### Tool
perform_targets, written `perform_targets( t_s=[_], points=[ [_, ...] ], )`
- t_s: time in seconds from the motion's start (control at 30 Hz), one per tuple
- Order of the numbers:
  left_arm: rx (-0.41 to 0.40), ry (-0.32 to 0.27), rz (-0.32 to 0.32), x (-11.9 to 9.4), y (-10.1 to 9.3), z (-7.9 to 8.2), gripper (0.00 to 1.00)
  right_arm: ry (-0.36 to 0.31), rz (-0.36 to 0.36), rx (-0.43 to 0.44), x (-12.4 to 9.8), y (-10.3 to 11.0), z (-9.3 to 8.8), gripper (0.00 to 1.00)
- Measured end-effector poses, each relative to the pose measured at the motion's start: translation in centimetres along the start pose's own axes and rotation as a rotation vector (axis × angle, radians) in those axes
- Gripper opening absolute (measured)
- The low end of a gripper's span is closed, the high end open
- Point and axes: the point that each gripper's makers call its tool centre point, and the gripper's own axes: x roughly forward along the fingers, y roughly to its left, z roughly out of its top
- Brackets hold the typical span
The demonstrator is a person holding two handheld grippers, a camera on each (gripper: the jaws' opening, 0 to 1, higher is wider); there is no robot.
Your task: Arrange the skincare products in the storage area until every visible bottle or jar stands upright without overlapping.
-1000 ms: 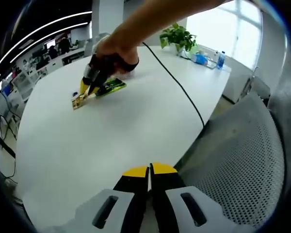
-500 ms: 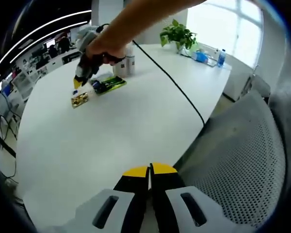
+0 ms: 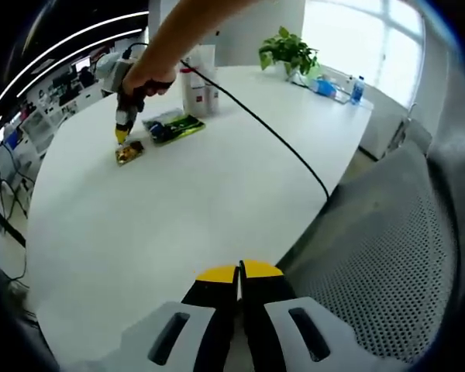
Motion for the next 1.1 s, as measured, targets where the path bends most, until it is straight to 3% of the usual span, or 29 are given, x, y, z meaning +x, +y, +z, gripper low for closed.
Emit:
perform_targets(
  t_s=[0.4,0.53,0.63,0.7,0.8,0.93,1.1],
  points=[
    [0.002,0.014,-0.008,0.2,-0.2,-0.2,0.00,0.017,-0.013,-0.037,-0.7,-0.8,-0.9,0.18],
    [0.003,0.017,-0.004,0.2,-0.1,-0.3,0.00,-0.045,-0.019,-0.016,-1.7,-0.6,0.7,0.20],
    [0.003,0.015,-0.002,0.1,-0.1,-0.2,0.00,-0.051,-0.018,-0.038,-2.1,-0.2,1.2,0.21],
    [0.003,0.015,-0.001,0.1,-0.1,-0.3,0.00,-0.034,-0.012,-0.082,-2.1,0.2,1.0,0.21],
    [0.004,0.013,0.002,0.1,0.0,-0.2,0.00,-0.032,0.054,-0.114,-2.2,2.2,0.7,0.20],
    [0.006,0.013,0.006,0.1,0.0,-0.2,0.00,-0.019,0.150,-0.223,-2.2,5.9,-0.3,0.20],
    [0.008,0.018,0.006,0.2,0.1,-0.3,0.00,0.062,0.125,-0.281,-1.2,6.8,-2.9,0.20]
  ],
)
